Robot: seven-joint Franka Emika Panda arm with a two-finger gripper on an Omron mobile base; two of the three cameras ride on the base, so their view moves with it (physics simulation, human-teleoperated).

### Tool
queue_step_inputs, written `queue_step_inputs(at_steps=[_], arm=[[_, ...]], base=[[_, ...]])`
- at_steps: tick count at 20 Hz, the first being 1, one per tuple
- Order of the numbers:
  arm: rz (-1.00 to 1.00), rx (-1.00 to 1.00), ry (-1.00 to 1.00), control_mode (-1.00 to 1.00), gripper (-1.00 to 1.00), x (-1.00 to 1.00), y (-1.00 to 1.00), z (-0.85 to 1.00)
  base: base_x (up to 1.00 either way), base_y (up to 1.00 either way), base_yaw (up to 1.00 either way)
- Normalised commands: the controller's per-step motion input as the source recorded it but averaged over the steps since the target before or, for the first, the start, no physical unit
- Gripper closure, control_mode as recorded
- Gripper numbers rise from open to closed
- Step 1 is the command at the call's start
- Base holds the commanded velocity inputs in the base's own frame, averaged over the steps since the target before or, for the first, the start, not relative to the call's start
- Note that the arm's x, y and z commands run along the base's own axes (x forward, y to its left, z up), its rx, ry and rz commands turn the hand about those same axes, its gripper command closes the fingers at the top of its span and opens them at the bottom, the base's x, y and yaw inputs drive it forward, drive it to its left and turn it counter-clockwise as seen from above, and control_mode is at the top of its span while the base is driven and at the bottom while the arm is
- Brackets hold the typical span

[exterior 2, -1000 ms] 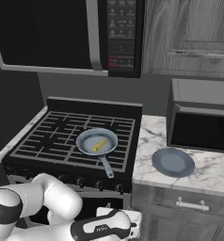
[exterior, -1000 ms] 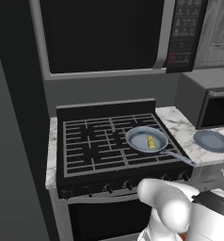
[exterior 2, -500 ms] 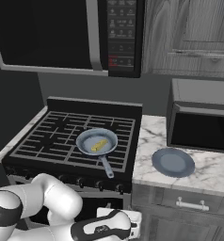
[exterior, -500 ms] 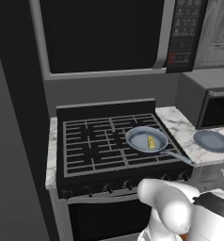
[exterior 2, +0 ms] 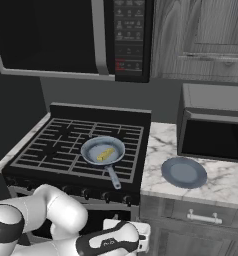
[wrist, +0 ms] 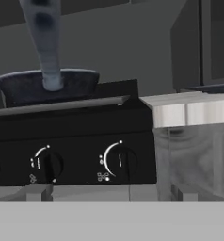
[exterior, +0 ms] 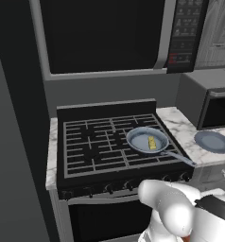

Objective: Pick up the butter stick and place it in the pan. Then turn on the burner for the pan.

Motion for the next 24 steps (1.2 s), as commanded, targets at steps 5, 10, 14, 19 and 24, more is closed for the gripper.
queue_step_inputs(at_steps=[5, 10, 14, 19, 24], arm=[[-0.01, 0.00, 0.00, -1.00, -1.00, 0.08, 0.00, 0.00], [-0.01, 0.00, 0.00, -1.00, -1.00, 0.09, 0.00, 0.00], [-0.01, 0.00, 0.00, -1.00, -1.00, 0.14, 0.00, 0.00], [-0.02, 0.00, 0.00, -1.00, -1.00, 0.16, 0.00, 0.00], [-0.02, 0.00, 0.00, -1.00, -1.00, 0.10, 0.00, 0.00]], base=[[0.00, 0.00, 0.00], [0.00, 0.00, 0.00], [0.00, 0.00, 0.00], [0.00, 0.00, 0.00], [0.00, 0.00, 0.00]])
